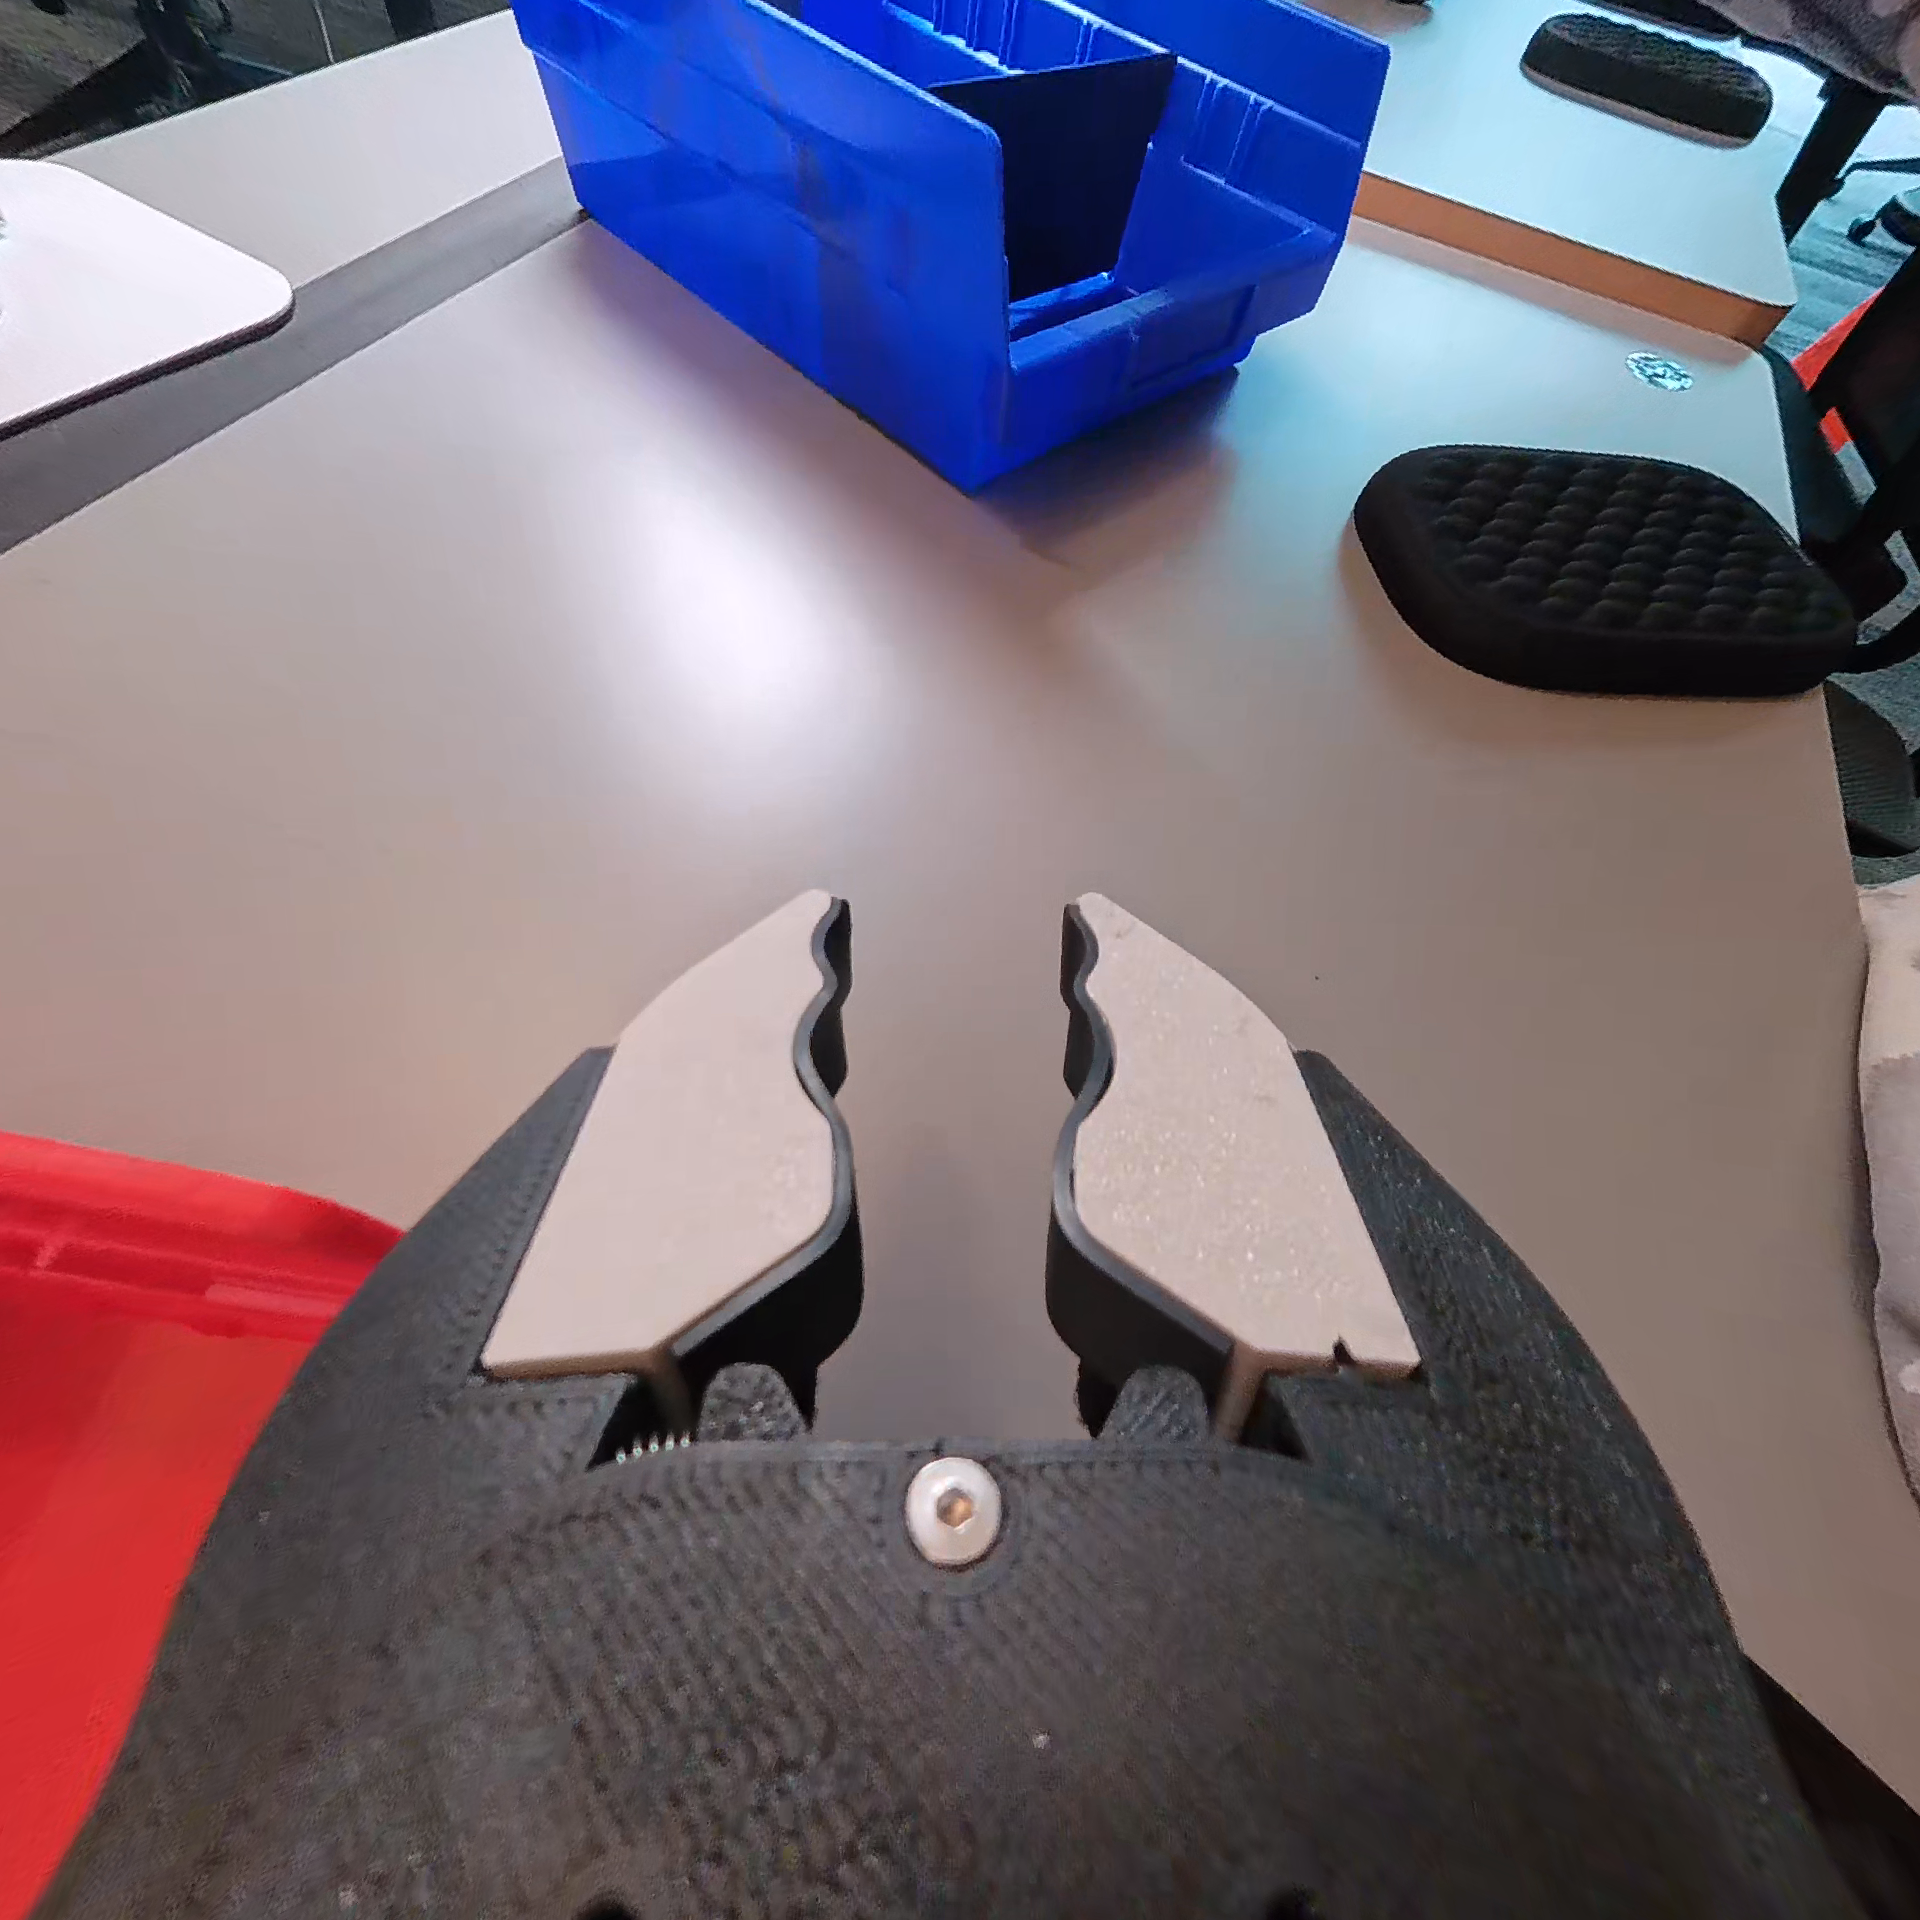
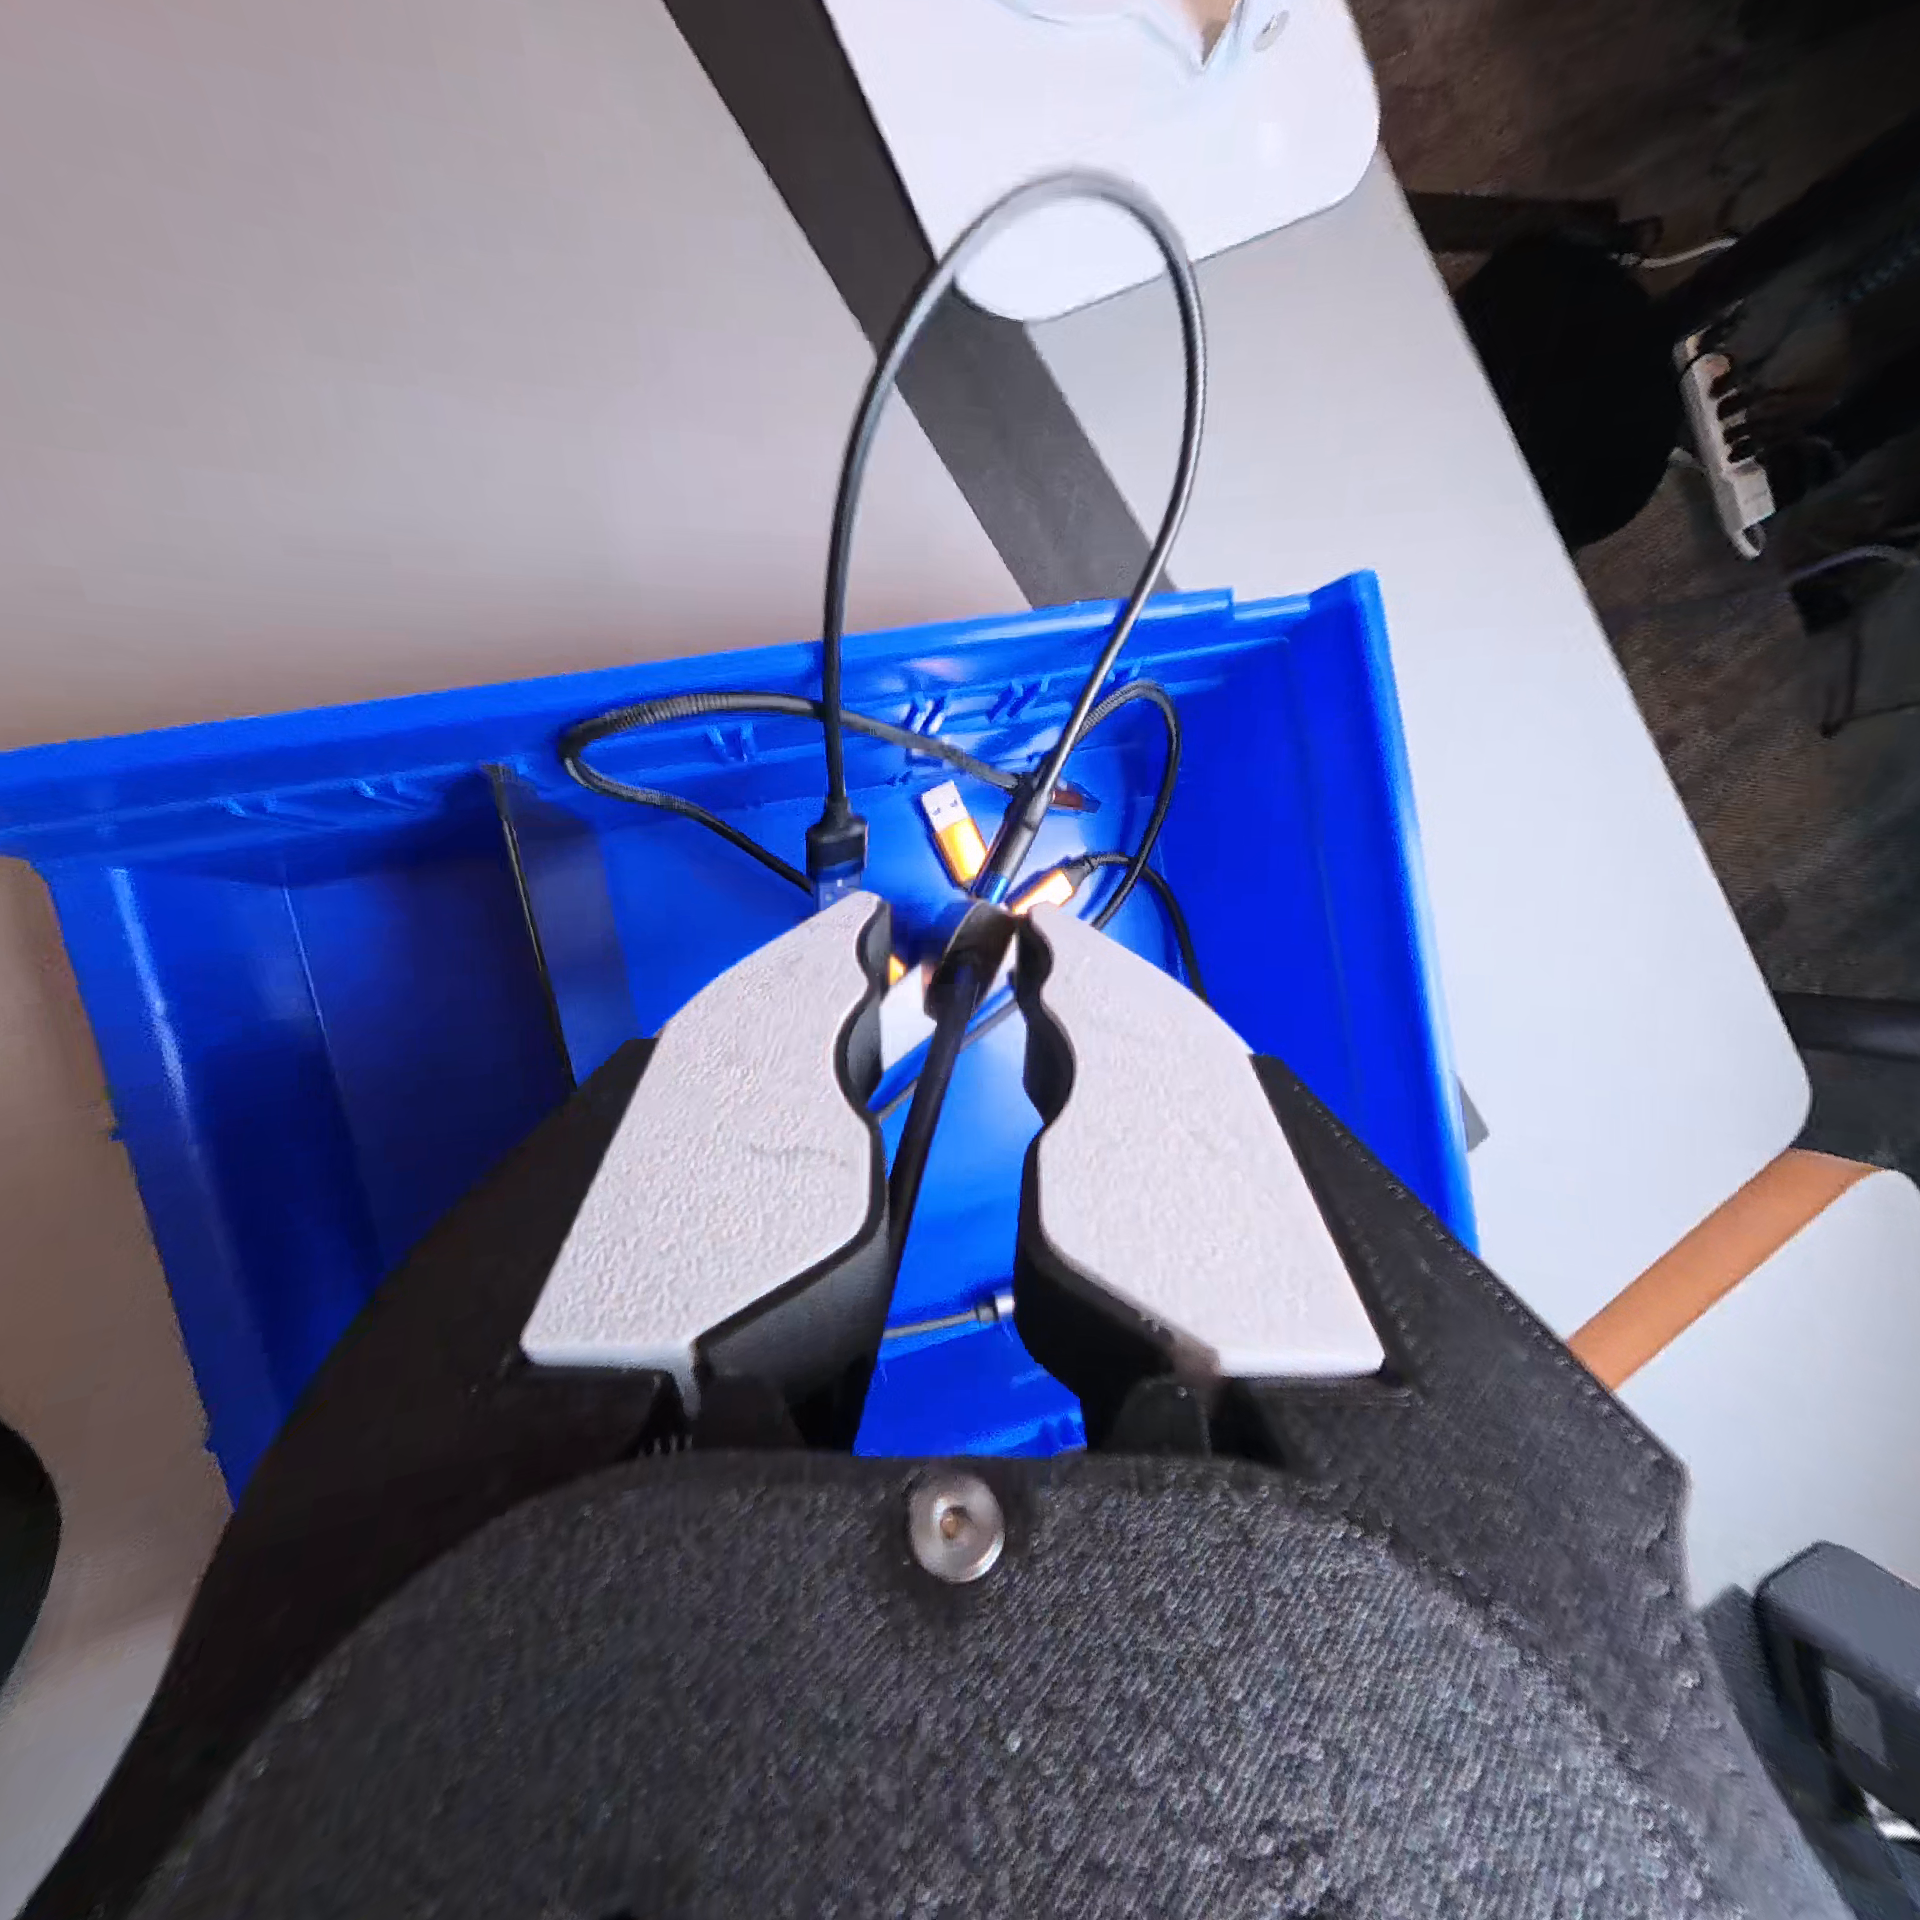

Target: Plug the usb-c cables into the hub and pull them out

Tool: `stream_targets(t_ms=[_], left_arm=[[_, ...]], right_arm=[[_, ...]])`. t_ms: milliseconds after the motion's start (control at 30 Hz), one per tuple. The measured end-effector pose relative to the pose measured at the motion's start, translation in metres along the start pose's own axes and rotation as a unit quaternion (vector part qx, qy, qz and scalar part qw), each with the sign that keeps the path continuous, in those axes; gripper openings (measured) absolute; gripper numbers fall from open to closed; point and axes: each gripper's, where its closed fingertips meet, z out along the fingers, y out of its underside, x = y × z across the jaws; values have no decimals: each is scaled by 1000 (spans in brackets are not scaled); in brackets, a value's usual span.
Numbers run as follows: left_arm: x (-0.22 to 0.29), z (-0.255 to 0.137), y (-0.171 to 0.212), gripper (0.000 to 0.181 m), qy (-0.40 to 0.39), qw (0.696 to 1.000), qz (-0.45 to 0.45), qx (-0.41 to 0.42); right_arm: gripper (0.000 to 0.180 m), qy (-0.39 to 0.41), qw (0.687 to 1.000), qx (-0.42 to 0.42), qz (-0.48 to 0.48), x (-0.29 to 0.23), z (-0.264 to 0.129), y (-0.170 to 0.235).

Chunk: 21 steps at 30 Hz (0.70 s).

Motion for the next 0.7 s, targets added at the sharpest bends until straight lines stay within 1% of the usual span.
stream_targets(t_ms=[33, 67, 133, 167, 200, 300, 367, 467, 567, 633, 700], left_arm=[[1, 0, 0, 39, 0, 1000, 2, 0], [1, 0, -1, 39, 0, 1000, 4, 0], [3, 2, -1, 39, 2, 1000, 6, 1], [4, 2, -1, 39, 3, 1000, 5, -1], [4, 3, -1, 39, 4, 1000, 5, -1], [6, 2, -3, 39, 1, 1000, 11, 1], [5, 0, -3, 39, -6, 1000, 14, 2], [1, -3, -5, 39, -12, 1000, 9, 7], [-5, -7, -8, 39, -25, 1000, 3, 13], [-9, -13, -12, 40, -39, 999, 3, 20], [-13, -22, -17, 40, -56, 998, 8, 24]], right_arm=[[21, 14, 1000, 18, 7, 1, -2, -6], [19, 33, 998, 37, 26, 6, -5, -13], [10, 63, 991, 75, 94, 17, -12, -25], [8, 77, 987, 74, 119, 22, -13, -24], [10, 98, 986, 53, 128, 28, -12, -17], [20, 160, 981, -7, 109, 44, -11, 9], [22, 182, 979, 3, 95, 51, -20, 12], [23, 196, 972, 78, 106, 51, -50, -5], [25, 224, 952, 182, 98, 37, -94, -30], [27, 245, 936, 242, 78, 15, -121, -40], [27, 245, 927, 276, 61, -19, -135, -43]])
